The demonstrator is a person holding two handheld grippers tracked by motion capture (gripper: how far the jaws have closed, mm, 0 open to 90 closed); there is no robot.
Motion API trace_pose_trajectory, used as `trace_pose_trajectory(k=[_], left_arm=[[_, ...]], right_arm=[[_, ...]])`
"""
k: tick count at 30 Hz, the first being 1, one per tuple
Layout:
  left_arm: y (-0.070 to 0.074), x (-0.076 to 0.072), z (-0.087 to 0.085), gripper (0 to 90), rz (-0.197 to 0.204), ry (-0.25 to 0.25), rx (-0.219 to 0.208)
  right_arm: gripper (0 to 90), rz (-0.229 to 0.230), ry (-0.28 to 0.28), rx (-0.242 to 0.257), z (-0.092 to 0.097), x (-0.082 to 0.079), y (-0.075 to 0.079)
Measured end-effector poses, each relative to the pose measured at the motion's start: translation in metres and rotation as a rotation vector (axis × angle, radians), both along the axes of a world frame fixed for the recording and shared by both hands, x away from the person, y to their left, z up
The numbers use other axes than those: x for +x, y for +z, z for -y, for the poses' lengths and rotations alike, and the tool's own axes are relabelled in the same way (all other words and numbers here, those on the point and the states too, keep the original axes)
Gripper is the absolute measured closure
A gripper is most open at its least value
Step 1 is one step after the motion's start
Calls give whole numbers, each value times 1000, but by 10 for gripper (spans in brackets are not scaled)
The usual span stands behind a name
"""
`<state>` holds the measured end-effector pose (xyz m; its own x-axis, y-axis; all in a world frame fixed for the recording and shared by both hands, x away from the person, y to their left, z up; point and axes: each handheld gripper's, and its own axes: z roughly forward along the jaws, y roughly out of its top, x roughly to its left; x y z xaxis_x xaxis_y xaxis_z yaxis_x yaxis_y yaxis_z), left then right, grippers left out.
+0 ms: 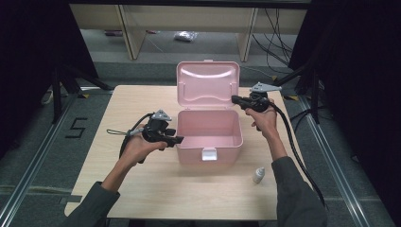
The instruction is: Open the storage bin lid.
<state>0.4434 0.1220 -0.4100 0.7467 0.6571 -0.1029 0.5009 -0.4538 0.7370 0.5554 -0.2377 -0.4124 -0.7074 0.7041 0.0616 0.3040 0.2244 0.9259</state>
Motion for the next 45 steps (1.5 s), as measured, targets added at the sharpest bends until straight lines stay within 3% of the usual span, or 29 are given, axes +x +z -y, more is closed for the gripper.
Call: trace_pose_trajectory(k=[4, 6, 7, 11, 12, 16, 17, 21, 24, 27, 31, 36, 37, 40, 44, 45], left_arm=[[0, 0, 0, 516, 1, 4, -4], [0, 0, 0, 515, 2, 3, -1], [0, 0, 0, 513, 1, 3, -1], [0, 0, 0, 508, -9, -1, -10], [0, 0, 0, 508, -8, -2, -9], [-1, 1, -1, 493, -22, -6, -28], [-1, 0, -1, 492, -18, -8, -23], [0, 0, -1, 494, -20, -9, -22], [1, -1, -1, 495, -16, -9, -21], [1, -1, -1, 495, -17, -10, -23], [1, -1, -1, 495, -16, -18, -18], [1, -1, -1, 496, -17, -19, -18], [1, -1, -1, 496, -16, -20, -18], [1, -1, -1, 496, -15, -20, -17], [1, -1, -1, 496, -4, -14, -15], [1, -1, -1, 496, -5, -16, -13]], right_arm=[[867, 2, -7, 7, 1, 0, -1], [862, 21, -9, -17, 4, 0, 0], [860, 1, -16, -4, 3, -2, 1], [834, 9, -29, 11, 10, -5, 6], [828, 31, -26, 9, 13, -6, 8], [783, 47, -23, 9, 22, -17, 15], [770, 20, -30, 19, 25, -25, 16], [725, 13, -61, 2, 35, -35, 21], [679, -16, -62, -13, 46, -52, 25], [669, -14, -67, -17, 49, -61, 24], [634, -7, -75, -73, 56, -78, 19], [595, -12, -87, -60, 58, -89, 14], [582, -30, -95, -103, 60, -94, 15], [563, -27, -95, -95, 61, -99, 12], [536, -22, -86, -132, 66, -112, 7], [523, -47, -92, -123, 69, -120, 5]])
